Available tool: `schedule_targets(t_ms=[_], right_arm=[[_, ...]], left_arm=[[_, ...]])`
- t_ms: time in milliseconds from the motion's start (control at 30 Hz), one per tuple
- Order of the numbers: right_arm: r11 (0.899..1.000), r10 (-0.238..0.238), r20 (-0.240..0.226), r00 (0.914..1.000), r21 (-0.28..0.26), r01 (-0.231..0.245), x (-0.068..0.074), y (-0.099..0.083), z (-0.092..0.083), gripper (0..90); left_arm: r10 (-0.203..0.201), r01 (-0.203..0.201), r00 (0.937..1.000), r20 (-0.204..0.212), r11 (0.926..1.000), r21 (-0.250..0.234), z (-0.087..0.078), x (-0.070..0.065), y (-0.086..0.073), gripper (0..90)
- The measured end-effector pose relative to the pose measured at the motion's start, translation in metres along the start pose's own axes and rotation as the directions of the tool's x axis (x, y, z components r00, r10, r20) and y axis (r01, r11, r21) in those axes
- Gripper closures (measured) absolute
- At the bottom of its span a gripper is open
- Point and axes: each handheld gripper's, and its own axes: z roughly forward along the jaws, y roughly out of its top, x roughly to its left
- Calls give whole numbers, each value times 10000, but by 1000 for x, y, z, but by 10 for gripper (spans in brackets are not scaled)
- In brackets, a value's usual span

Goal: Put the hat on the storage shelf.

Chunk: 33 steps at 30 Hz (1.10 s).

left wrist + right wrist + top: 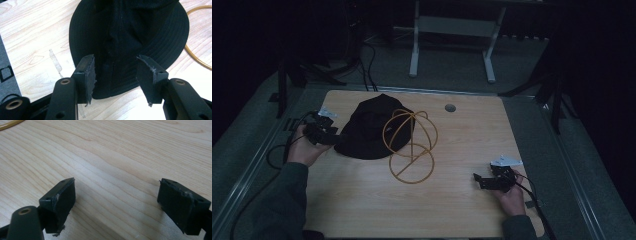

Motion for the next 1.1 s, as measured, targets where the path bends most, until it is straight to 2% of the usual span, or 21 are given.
schedule_targets(t_ms=[500,600,767,867,1033,1100], right_arm=[[10000,4,1,10000,0,-4,0,0,0,148],[10000,1,0,10000,-2,-1,0,0,0,148],[10000,10,0,10000,4,-10,0,0,0,148],[10000,11,0,10000,4,-11,0,0,0,148],[10000,9,1,10000,5,-9,0,0,0,148],[10000,7,1,10000,3,-7,0,0,0,148]], left_arm=[[517,-519,9987,38,9945,906,8,6,20,502],[767,-776,9970,119,9885,1300,11,7,26,504],[898,-912,9958,157,9832,1580,13,9,32,508],[1004,-1007,9949,111,9775,1853,15,10,37,520],[945,-958,9954,158,9777,1871,16,10,42,540],[991,-1004,9949,168,9755,1956,18,10,44,555]])
